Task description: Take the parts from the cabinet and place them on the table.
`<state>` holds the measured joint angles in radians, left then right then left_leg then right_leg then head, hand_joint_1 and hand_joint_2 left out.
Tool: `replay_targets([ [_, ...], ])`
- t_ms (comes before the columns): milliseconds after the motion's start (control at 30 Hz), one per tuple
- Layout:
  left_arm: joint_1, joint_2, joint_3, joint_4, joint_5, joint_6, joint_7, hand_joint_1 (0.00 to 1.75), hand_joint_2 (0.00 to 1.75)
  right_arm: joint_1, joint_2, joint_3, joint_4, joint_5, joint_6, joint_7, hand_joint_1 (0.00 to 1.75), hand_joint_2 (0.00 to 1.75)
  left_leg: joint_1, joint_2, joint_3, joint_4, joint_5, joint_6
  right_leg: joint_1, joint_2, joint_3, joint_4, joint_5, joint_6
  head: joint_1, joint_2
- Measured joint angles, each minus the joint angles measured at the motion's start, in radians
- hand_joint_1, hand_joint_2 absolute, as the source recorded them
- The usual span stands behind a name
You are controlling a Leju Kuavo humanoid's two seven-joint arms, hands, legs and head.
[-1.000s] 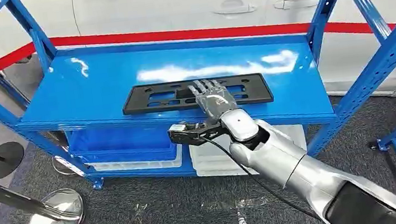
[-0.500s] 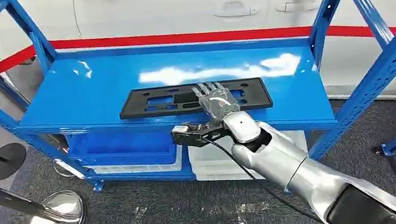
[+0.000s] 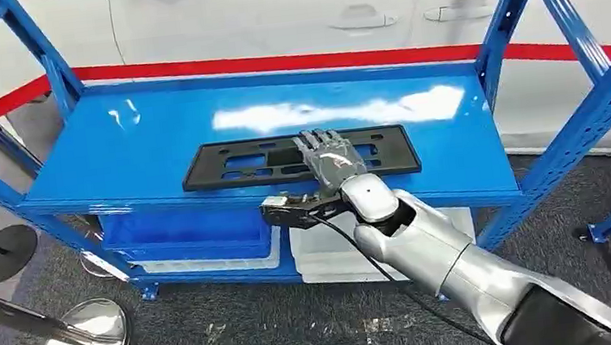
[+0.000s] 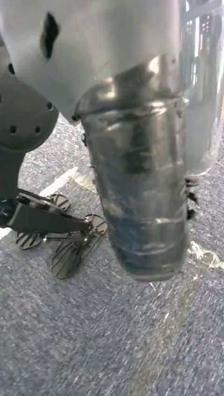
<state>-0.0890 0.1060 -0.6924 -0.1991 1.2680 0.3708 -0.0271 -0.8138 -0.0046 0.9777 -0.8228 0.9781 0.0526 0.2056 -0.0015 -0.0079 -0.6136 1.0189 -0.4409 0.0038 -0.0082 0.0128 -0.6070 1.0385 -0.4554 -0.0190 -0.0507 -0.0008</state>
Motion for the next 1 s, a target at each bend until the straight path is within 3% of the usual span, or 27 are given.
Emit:
replay_targets([
  [33, 0.000, 0.000, 0.000, 0.000, 0.000, 0.000, 0.000, 0.00, 0.00, -0.001, 0.000, 0.000, 0.000, 0.000, 0.000, -0.003, 0.00, 1.75, 0.008, 0.002, 0.010, -0.016, 0.007, 0.008, 0.004, 0.000, 0.004, -0.001, -0.003, 0.008, 0.000, 0.000],
  [100, 0.002, -0.002, 0.000, 0.000, 0.000, 0.000, 0.000, 0.00, 0.00, -0.003, 0.000, 0.000, 0.000, 0.000, 0.000, -0.003, 0.00, 1.75, 0.012, 0.004, 0.025, -0.033, 0.010, 0.012, 0.003, -0.006, -0.010, 0.033, -0.026, 0.016, 0.005, 0.000],
  [167, 0.000, -0.002, 0.000, 0.000, 0.000, 0.000, 0.000, 0.00, 0.00, -0.004, 0.000, 0.000, 0.002, 0.000, 0.000, -0.004, 0.00, 1.75, 0.012, 0.005, 0.027, -0.032, 0.006, 0.020, 0.002, -0.006, -0.084, 0.184, -0.094, 0.019, 0.005, 0.000],
  [200, 0.000, -0.002, 0.000, 0.000, 0.000, 0.000, 0.000, 0.00, 0.00, 0.000, 0.000, 0.000, 0.005, 0.000, 0.000, -0.006, 0.00, 1.75, 0.012, 0.005, 0.028, -0.032, 0.004, 0.021, 0.001, -0.006, -0.122, 0.253, -0.114, 0.021, 0.004, 0.000],
  [233, 0.000, -0.002, 0.000, 0.000, 0.000, 0.000, 0.000, 0.00, 0.00, 0.003, 0.000, 0.000, 0.007, 0.000, 0.000, -0.006, 0.00, 1.75, 0.012, 0.004, 0.029, -0.031, 0.002, 0.022, -0.001, -0.006, -0.142, 0.281, -0.113, 0.022, 0.007, 0.000],
  [267, 0.001, -0.002, 0.000, 0.000, 0.000, 0.000, 0.000, 0.00, 0.00, 0.006, 0.000, 0.000, 0.010, 0.000, 0.000, -0.006, 0.00, 1.75, 0.013, 0.003, 0.032, -0.029, -0.001, 0.020, -0.004, -0.007, -0.139, 0.263, -0.087, 0.023, 0.007, 0.000],
  [333, 0.002, -0.002, 0.000, 0.000, 0.001, 0.000, 0.000, 0.00, 0.00, 0.004, 0.000, 0.000, 0.013, 0.000, 0.000, -0.006, 0.00, 1.75, 0.015, 0.001, 0.036, -0.020, -0.011, 0.012, -0.009, -0.009, -0.076, 0.120, 0.000, 0.022, 0.007, 0.000],
  [367, 0.002, -0.003, 0.000, 0.000, 0.001, 0.000, 0.000, 0.00, 0.00, 0.002, 0.000, 0.000, 0.014, 0.000, 0.000, -0.006, 0.00, 1.75, 0.016, 0.000, 0.037, -0.012, -0.018, 0.007, -0.010, -0.009, -0.044, 0.051, 0.029, 0.020, 0.007, 0.000],
  [400, 0.002, -0.003, 0.000, 0.000, 0.001, 0.000, 0.000, 0.00, 0.00, 0.000, 0.000, 0.000, 0.015, 0.000, 0.000, -0.006, 0.00, 1.75, 0.011, 0.000, 0.030, -0.002, -0.026, -0.001, -0.009, -0.009, -0.033, 0.033, 0.011, 0.017, 0.008, 0.000],
  [500, 0.000, -0.003, 0.000, 0.000, 0.002, 0.000, 0.000, 0.00, 0.00, 0.005, 0.004, 0.000, 0.018, 0.001, 0.000, -0.007, 0.00, 1.75, 0.011, -0.001, 0.024, -0.001, -0.026, -0.013, -0.002, -0.002, -0.035, 0.023, 0.007, 0.002, 0.008, 0.000],
  [567, 0.002, -0.003, 0.000, 0.000, 0.003, 0.000, 0.000, 0.00, 0.00, 0.004, 0.006, 0.000, 0.019, 0.003, 0.001, -0.007, 0.00, 1.75, 0.012, 0.001, 0.021, 0.016, -0.040, -0.020, -0.012, -0.002, -0.026, 0.015, 0.009, -0.008, 0.007, 0.000],
  [633, 0.000, -0.003, 0.000, 0.000, 0.003, 0.000, 0.000, 0.00, 0.00, 0.004, 0.008, 0.000, 0.019, 0.003, 0.001, -0.008, 0.00, 1.75, 0.014, 0.003, -0.022, 0.115, -0.089, -0.029, -0.012, -0.002, -0.019, 0.014, 0.006, -0.014, -0.004, 0.000],
  [667, 0.000, -0.003, 0.000, 0.000, 0.003, 0.000, 0.000, 0.00, 0.00, 0.006, 0.008, 0.000, 0.021, 0.003, 0.001, -0.008, 0.00, 1.75, 0.014, 0.003, -0.073, 0.212, -0.124, -0.033, -0.010, -0.003, -0.016, 0.014, 0.004, -0.018, -0.004, 0.000],
  [700, 0.000, -0.003, 0.000, 0.000, 0.004, 0.001, 0.000, 0.00, 0.00, 0.009, 0.008, 0.000, 0.022, 0.003, 0.002, -0.008, 0.00, 1.75, 0.014, 0.003, -0.112, 0.277, -0.141, -0.035, -0.008, -0.003, -0.014, 0.014, 0.001, -0.020, -0.004, 0.000],
  [733, 0.002, -0.003, 0.000, 0.000, 0.006, 0.001, 0.000, 0.00, 0.00, 0.013, 0.008, 0.000, 0.024, 0.003, 0.002, -0.008, 0.00, 1.75, 0.014, 0.003, -0.138, 0.311, -0.139, -0.034, -0.006, -0.003, -0.012, 0.014, -0.001, -0.022, -0.004, 0.000],
  [767, 0.003, -0.003, 0.000, 0.000, 0.010, 0.001, 0.000, 0.00, 0.00, 0.017, 0.008, 0.000, 0.026, 0.003, 0.002, -0.008, 0.00, 1.75, 0.014, 0.003, -0.140, 0.298, -0.116, -0.032, -0.004, -0.002, -0.008, 0.014, -0.003, -0.023, -0.004, 0.000],
  [800, 0.003, -0.004, 0.000, 0.000, 0.010, 0.002, 0.000, 0.00, 0.00, 0.019, 0.008, 0.000, 0.026, 0.003, 0.002, -0.008, 0.00, 1.75, 0.014, 0.003, -0.117, 0.232, -0.067, -0.026, -0.002, 0.000, -0.003, 0.014, -0.006, -0.023, -0.004, 0.000],
  [867, 0.003, -0.003, 0.000, 0.000, 0.013, 0.003, 0.000, 0.00, 0.00, 0.019, 0.013, 0.000, 0.026, 0.003, 0.003, -0.008, 0.00, 1.75, 0.008, 0.002, -0.044, 0.061, 0.030, -0.007, 0.001, 0.002, 0.010, 0.012, -0.013, -0.023, -0.003, 0.000],
  [900, 0.003, -0.002, 0.000, 0.000, 0.014, 0.003, -0.001, 0.00, 0.00, 0.020, 0.016, 0.000, 0.027, 0.003, 0.003, -0.009, 0.00, 1.75, 0.002, 0.002, -0.024, 0.027, 0.021, 0.003, -0.001, 0.003, 0.012, 0.007, -0.014, -0.021, -0.002, 0.000],
  [1000, -0.002, -0.001, 0.000, 0.000, 0.015, 0.004, -0.003, 0.00, 0.00, 0.027, 0.019, 0.000, 0.031, 0.003, 0.007, -0.014, 0.00, 1.75, -0.006, 0.001, -0.012, -0.001, 0.012, 0.010, 0.001, 0.001, 0.010, 0.001, -0.013, -0.007, -0.005, 0.000],
])
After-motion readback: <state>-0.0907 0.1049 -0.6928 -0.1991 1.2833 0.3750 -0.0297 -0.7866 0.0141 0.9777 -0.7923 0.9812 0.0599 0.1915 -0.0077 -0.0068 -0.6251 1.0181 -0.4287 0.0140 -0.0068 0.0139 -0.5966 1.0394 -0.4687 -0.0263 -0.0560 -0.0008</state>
